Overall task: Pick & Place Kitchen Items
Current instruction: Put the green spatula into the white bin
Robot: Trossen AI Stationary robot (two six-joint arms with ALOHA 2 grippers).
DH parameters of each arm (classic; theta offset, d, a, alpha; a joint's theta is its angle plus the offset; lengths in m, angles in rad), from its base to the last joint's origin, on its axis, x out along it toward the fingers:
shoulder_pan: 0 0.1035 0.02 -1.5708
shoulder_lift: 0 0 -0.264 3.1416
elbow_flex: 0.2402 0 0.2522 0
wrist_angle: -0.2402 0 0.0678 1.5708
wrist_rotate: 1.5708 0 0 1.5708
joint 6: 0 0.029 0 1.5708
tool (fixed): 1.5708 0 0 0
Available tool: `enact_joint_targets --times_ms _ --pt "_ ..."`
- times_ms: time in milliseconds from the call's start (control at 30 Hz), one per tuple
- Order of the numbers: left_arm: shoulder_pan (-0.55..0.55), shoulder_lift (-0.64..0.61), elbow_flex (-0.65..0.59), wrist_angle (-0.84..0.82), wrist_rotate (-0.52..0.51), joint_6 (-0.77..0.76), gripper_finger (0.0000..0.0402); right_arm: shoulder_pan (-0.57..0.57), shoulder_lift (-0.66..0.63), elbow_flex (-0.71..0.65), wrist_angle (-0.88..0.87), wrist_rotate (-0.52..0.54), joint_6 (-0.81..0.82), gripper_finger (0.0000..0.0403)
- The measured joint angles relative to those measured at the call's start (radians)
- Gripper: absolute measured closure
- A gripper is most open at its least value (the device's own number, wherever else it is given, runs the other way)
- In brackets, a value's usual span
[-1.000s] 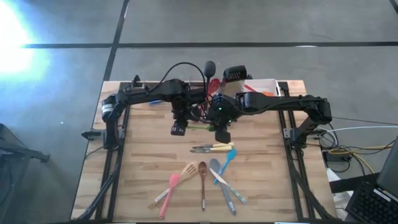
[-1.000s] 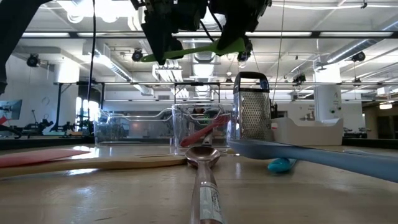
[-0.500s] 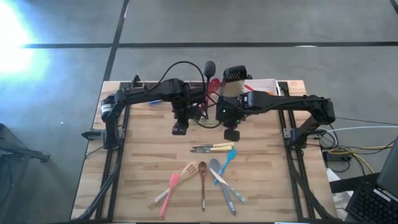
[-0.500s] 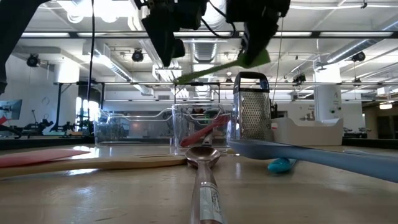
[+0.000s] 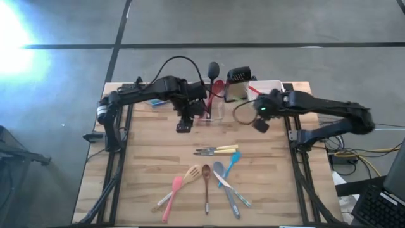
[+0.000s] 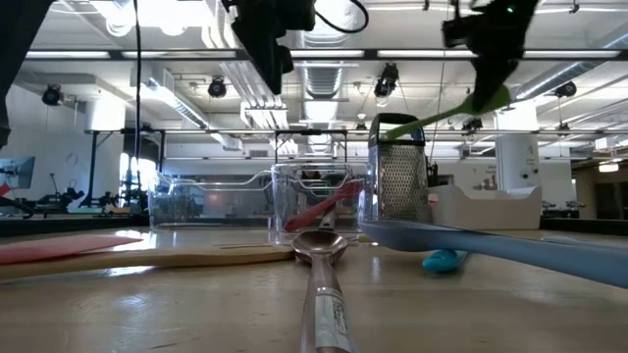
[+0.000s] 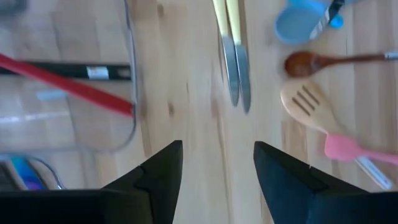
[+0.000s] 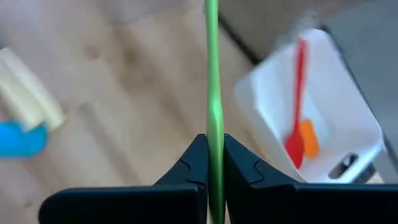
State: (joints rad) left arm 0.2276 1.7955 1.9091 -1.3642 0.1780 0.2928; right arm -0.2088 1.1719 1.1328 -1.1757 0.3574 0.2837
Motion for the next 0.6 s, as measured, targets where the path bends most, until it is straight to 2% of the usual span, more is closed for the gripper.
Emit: enact_joint_targets --times_ms 167,300,433,600 --pt "0.000 -0.003 0.000 0.049 0.000 -0.001 0.0200 -0.112 -0.221 -0.198 0.177 0.033 -0.007 0.0392" --pt "-0.001 -0.003 0.000 0.046 0.000 -0.002 0.0200 -0.211 -0.321 -0.303 0.177 0.035 -0.048 0.0392" --pt "0.000 -0.008 0.000 0.048 0.000 -0.002 0.0200 -0.304 -0.369 -0.370 0.163 0.039 -0.079 0.0392" --pt "0.002 -0.011 0.000 0.072 -0.004 -0.002 0.0200 -0.397 -0.364 -0.367 0.195 0.038 -0.106 0.0392"
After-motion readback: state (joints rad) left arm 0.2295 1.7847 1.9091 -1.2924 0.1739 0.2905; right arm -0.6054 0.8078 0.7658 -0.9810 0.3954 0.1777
